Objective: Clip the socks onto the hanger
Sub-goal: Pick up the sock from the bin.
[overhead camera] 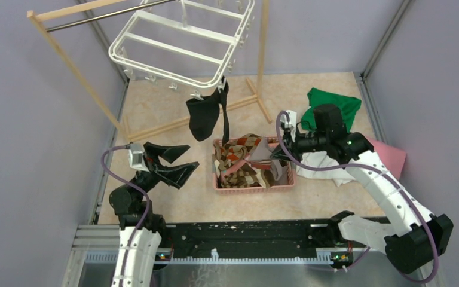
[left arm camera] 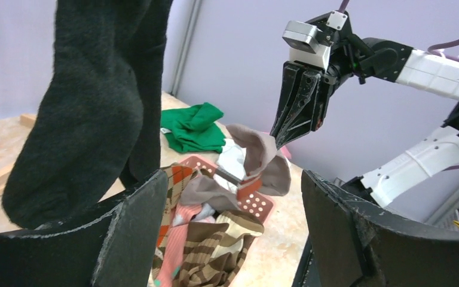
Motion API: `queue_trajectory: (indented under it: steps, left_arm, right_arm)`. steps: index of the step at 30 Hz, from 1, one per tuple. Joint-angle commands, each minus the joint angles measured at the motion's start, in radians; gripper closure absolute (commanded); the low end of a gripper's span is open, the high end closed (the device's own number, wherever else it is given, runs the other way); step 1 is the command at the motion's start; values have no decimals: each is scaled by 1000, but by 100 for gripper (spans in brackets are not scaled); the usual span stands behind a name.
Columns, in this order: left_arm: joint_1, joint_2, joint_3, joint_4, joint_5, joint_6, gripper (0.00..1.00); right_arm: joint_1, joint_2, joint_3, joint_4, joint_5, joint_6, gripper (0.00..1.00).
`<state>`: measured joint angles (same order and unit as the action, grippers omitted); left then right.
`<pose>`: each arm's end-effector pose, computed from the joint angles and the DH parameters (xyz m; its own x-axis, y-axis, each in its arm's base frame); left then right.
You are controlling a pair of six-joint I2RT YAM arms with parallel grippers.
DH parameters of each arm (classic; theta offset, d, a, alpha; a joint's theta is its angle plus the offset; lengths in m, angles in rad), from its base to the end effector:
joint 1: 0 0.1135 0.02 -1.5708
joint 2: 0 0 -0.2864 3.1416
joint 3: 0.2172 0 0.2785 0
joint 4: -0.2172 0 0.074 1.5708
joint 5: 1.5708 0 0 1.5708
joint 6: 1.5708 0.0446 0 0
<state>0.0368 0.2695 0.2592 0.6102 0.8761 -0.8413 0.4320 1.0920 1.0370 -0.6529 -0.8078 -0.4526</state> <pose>0.1023 -0.0305 0.3049 -0.0788 -0.4805 -0.8735 0.8272 0.4574 -0.3263 0.2068 0.1308 0.3445 -0.1865 -0.4187 -0.8888 -0.9669 0.2386 0.0904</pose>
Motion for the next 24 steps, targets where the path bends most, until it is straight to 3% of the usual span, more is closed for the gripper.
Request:
queue_trajectory:
  steps: [1, 8, 12, 15, 19, 22, 24]
  left_arm:
    - [1, 62, 10, 260, 85, -83, 12]
    - [-33, 105, 43, 239, 114, -28, 13]
    - [-136, 120, 48, 176, 58, 53, 16]
    - [-287, 166, 88, 32, -35, 209, 17]
    - [-601, 308, 201, -218, -256, 477, 19]
    - [-728, 435, 244, -224, -391, 571, 15]
    - [-748, 499, 242, -156, -411, 579, 14]
  right_arm:
    - [-1, -26, 12, 75, -201, 56, 100]
    - [-17, -61, -41, 402, -275, 369, 100]
    - [-28, -62, -81, 561, -294, 535, 100]
    - [-41, -58, -96, 635, -301, 598, 100]
    - [-72, -53, -125, 766, -309, 724, 100]
    - [-96, -55, -158, 865, -321, 827, 100]
    - [-106, -59, -171, 899, -325, 860, 100]
